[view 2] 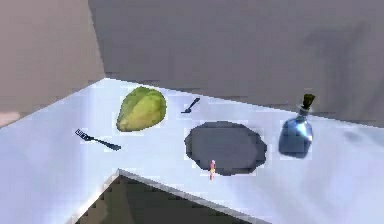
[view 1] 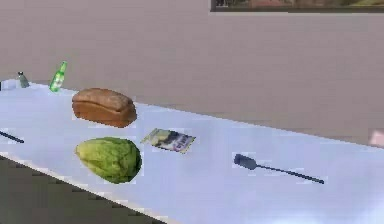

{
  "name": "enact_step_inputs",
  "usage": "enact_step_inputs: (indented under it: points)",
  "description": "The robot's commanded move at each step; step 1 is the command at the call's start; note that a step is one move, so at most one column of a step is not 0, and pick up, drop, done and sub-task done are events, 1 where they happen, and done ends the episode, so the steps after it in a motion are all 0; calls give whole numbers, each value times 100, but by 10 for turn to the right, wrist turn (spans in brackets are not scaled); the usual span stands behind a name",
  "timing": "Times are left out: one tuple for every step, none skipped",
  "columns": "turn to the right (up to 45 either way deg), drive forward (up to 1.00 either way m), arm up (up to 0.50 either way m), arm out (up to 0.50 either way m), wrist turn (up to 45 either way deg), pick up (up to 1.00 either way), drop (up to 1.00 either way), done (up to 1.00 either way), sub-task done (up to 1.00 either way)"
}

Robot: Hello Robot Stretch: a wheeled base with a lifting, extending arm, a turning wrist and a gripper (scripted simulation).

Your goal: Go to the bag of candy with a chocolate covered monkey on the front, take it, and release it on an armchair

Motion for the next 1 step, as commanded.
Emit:
enact_step_inputs:
  points:
    - [-450, 0, 0, 0, 0, 0, 0, 0, 0]
